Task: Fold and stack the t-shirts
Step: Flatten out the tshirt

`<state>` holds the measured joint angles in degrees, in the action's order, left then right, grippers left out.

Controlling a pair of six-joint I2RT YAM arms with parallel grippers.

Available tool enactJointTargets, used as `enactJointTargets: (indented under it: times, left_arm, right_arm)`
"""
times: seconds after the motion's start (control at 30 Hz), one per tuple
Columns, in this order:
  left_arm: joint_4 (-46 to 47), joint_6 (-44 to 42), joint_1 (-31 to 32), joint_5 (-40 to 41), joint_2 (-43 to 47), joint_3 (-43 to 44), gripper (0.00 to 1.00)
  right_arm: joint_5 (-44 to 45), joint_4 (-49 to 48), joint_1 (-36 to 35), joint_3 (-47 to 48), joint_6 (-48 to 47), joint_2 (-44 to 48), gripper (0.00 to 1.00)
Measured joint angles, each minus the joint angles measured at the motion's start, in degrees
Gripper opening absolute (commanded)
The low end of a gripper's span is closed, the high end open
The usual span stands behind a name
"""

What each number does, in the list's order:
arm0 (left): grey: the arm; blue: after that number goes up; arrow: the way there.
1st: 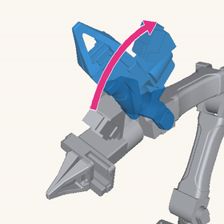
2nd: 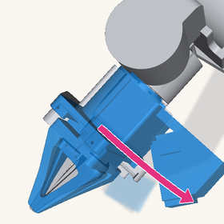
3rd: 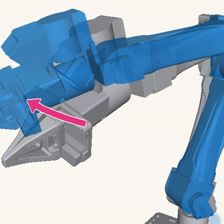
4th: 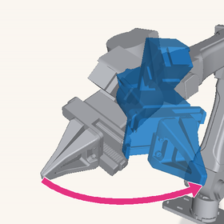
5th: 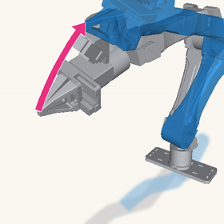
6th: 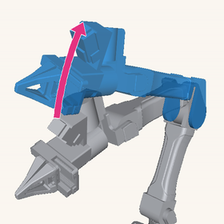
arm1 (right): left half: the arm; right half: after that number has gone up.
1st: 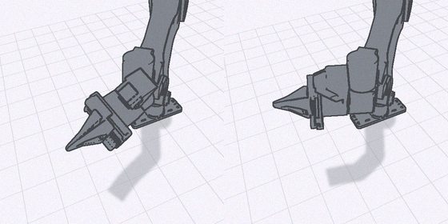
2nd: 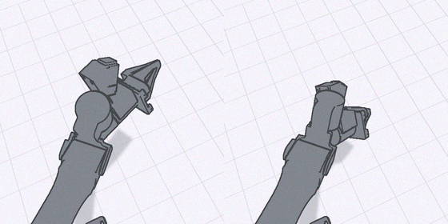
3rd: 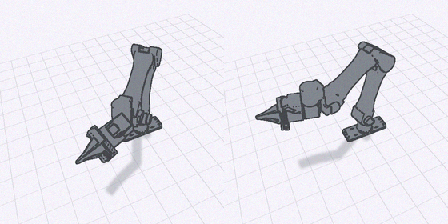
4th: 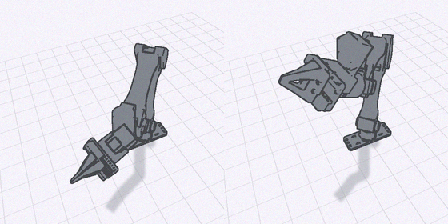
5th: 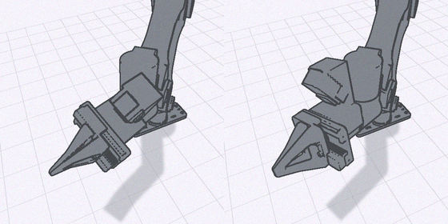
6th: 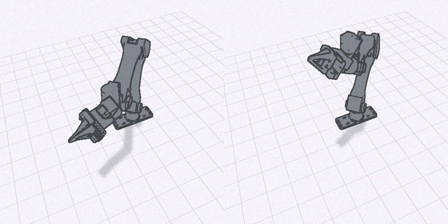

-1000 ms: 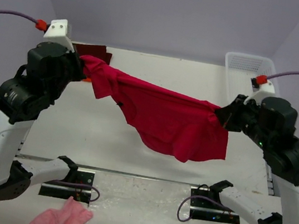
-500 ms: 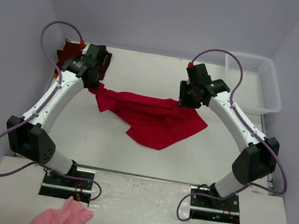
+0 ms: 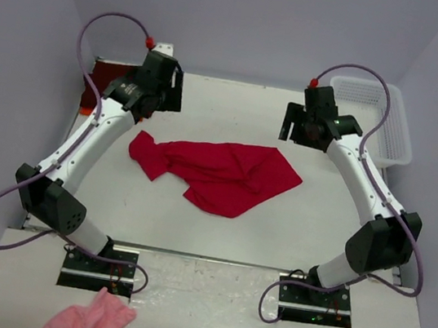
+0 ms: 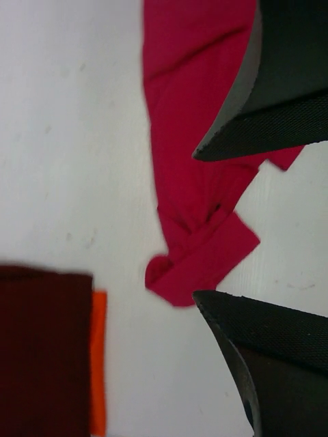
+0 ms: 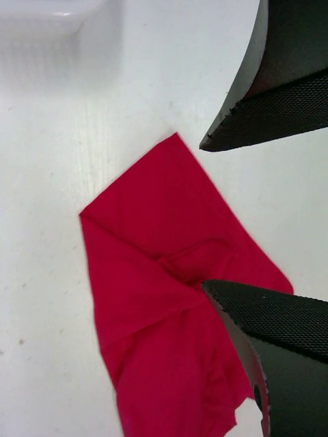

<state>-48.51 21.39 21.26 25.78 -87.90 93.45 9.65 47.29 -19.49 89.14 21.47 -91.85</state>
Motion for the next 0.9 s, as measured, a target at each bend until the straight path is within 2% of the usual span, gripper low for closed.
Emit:
enactJointTargets:
  times: [0.17, 0.33, 0.6, 0.9]
  left_arm:
    - [4.8, -2.2, 13.3, -11.2, -1.1, -2.7, 0.57]
    - [8.2, -2.2, 24.7, -15.6, -5.6, -7.9, 0.55]
    - [12.3, -0.7, 27.8, -19.7, -9.7, -9.9, 0.54]
    - [15.3, 0.6, 37.5, -21.7, -21.2, -2.8, 0.52]
  right_arm:
    - [-0.1, -1.8, 2.6, -10.8, 0.2, 6.3, 0.74]
    - [-0.5, -1.9, 5.8, -16.7, 0.6, 6.7, 0.72]
    - [-3.9, -4.5, 12.1, -20.3, 1.0, 6.8, 0.67]
    - [-7.0, -5.2, 15.7, -22.4, 1.9, 6.9, 0.63]
